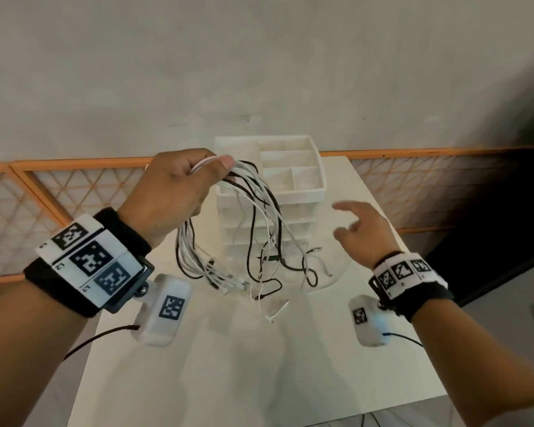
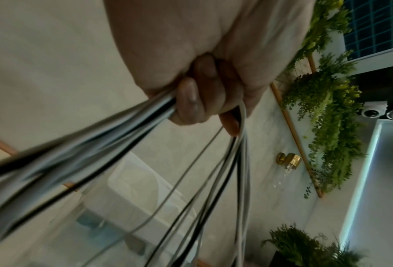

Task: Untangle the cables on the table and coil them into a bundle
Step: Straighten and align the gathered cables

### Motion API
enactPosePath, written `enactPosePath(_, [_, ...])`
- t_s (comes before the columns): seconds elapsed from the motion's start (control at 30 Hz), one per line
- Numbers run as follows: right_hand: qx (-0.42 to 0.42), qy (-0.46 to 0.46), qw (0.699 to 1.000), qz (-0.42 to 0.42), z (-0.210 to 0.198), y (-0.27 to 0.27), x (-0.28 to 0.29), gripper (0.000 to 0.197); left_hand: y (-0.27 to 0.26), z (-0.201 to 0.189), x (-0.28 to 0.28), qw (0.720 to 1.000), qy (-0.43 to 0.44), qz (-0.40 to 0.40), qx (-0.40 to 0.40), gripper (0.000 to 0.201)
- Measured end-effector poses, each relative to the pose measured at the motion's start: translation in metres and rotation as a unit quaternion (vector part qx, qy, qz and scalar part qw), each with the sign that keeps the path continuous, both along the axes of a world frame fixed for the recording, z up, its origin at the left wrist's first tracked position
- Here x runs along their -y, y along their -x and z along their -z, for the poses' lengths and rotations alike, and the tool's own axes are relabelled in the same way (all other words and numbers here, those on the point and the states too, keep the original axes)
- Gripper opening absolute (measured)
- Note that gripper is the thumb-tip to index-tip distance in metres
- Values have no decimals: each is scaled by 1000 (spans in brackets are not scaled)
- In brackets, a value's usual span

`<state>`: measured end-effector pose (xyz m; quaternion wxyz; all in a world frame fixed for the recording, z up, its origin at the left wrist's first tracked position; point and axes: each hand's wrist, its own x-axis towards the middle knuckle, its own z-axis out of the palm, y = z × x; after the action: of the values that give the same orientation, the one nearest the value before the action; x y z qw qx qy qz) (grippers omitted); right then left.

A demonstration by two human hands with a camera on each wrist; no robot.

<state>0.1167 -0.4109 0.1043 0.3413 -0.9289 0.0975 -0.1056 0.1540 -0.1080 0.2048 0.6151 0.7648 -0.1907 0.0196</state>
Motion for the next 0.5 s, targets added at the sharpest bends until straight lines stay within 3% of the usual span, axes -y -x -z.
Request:
enactPosePath(0.1, [-5,-82,984,-158,-44,-8,-49,42,9,-10,11,999,-1,44,7,35])
enactPosePath(0.2, [-50,-32,977,-205,-30,-17,-73,26,13,-21,15,998,31,47,17,27])
enactPosePath(0.3, [-189,109,963,-159,30,-20,-59,21,12,-29,8,998,59,16,34,27])
enactPosePath(0.37, [-269,112,952,-93,66,-15,-42,17,11,-30,0,997,73,-11,35,32])
enactPosePath(0.43, [-303,126,944,-36,85,-14,-23,20,9,-27,-6,996,77,-24,33,35])
enactPosePath(0.5, [-274,118,954,32,80,-17,-5,28,7,-21,-11,997,57,-31,37,32])
